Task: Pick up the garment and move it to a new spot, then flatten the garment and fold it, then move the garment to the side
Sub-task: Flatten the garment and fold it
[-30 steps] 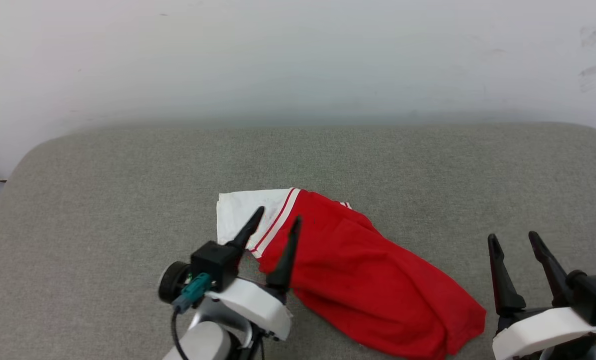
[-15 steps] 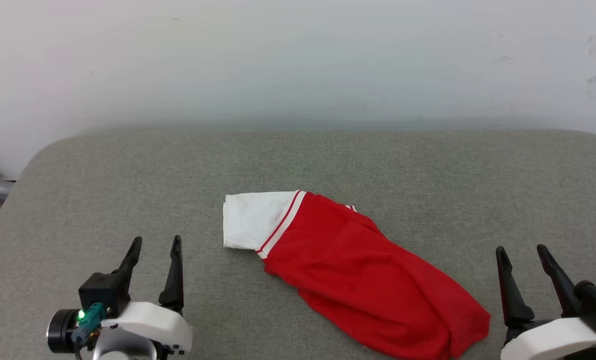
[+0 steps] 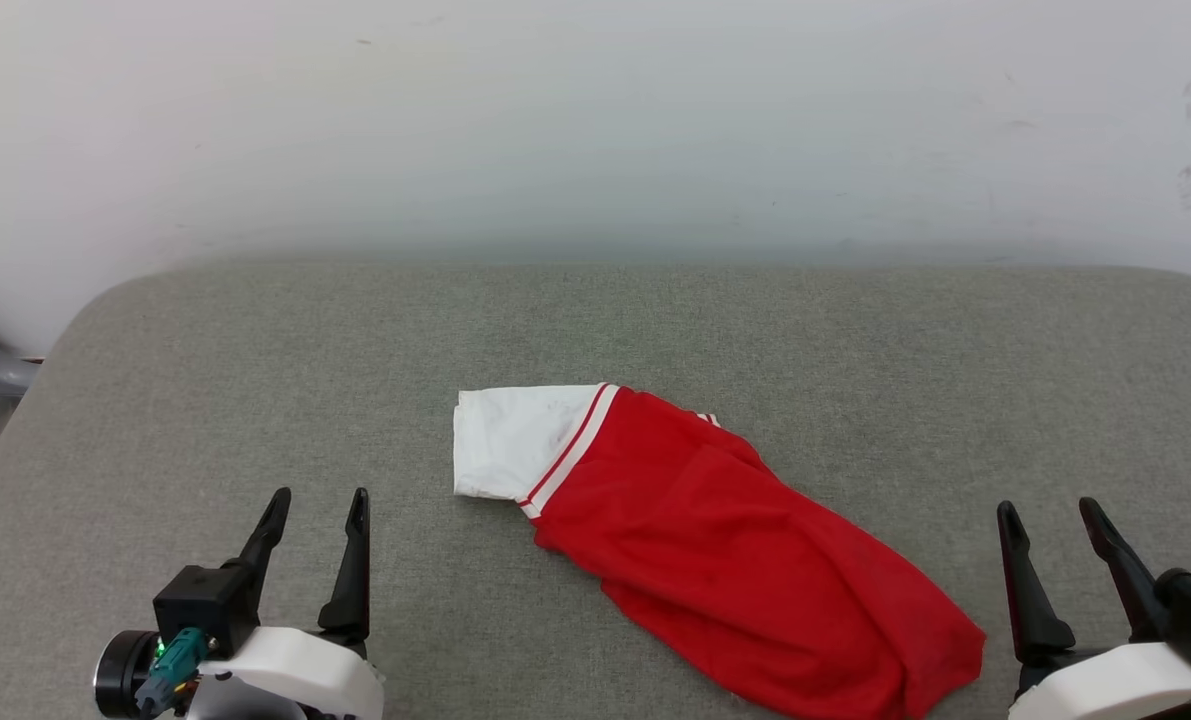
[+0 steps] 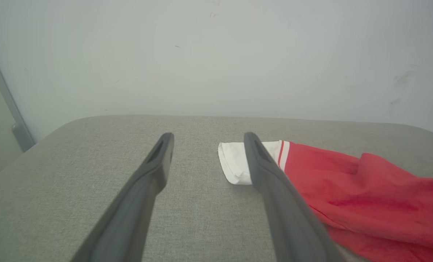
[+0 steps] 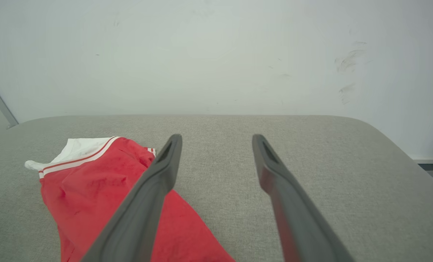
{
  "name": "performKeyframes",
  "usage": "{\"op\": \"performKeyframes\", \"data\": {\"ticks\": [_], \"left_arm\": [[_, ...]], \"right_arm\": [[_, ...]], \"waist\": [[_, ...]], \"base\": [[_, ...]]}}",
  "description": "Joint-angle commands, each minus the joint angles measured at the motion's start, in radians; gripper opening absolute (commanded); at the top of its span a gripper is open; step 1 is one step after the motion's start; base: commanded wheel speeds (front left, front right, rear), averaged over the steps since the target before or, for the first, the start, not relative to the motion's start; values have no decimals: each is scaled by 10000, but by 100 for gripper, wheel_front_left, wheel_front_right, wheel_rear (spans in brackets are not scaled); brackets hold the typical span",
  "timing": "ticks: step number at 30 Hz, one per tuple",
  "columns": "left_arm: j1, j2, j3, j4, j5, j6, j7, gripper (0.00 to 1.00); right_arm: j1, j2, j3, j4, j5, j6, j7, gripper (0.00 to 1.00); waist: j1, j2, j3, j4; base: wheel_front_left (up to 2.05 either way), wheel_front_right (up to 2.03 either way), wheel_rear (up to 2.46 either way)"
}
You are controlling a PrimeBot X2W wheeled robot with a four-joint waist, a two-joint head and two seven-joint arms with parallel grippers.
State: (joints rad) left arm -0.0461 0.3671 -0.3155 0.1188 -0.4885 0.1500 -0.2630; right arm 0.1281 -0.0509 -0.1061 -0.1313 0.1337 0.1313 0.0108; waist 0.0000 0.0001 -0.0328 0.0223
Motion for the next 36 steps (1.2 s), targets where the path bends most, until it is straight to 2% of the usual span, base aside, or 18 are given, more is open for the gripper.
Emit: {"op": "performKeyframes", "data": {"ticks": [1,5,11,17,24,28,29,30,36], "left_arm": [[90,-5,-23,-54,16,8,-24,100],[-89,13,-94,-73,52,-1,20,100],[-359,-39,-190,-103,102,-27,46,100],[-695,-207,-181,-259,190,-50,6,100],[-1140,-496,-144,-126,308,-262,-32,100],[-1274,-682,-66,-39,409,-389,-41,100],[-1271,-727,-43,-10,450,-433,-42,100],[-1282,-830,82,40,557,-515,-42,100],[-1175,-896,315,103,746,-665,-32,100]], "right_arm": [[126,12,-61,-28,75,-10,48,100],[120,12,-268,249,492,-10,483,100],[-219,-18,143,772,847,-9,2770,100],[-992,-944,1544,938,1422,-9,4784,100],[-2001,-1870,2693,1623,1930,-9,5801,100],[-2286,-2054,2941,2281,2256,-9,6275,100],[-2321,-2067,2968,2436,2302,-9,6312,90],[-2318,-2007,3080,2695,2534,-9,6354,0],[-2719,-2010,3028,2027,2454,-9,5674,0]], "waist": [[0,-1,3,0],[0,-1,50,53],[0,-1,279,251],[0,-1,893,443],[0,-1,1490,719],[0,-1,1614,832],[0,-1,1616,850],[0,-1,1624,863],[0,-1,1523,706]], "base": [[0,0,0],[0,0,0],[0,0,0],[0,0,0],[0,0,0],[0,0,0],[0,0,0],[0,0,0],[0,0,0]]}}
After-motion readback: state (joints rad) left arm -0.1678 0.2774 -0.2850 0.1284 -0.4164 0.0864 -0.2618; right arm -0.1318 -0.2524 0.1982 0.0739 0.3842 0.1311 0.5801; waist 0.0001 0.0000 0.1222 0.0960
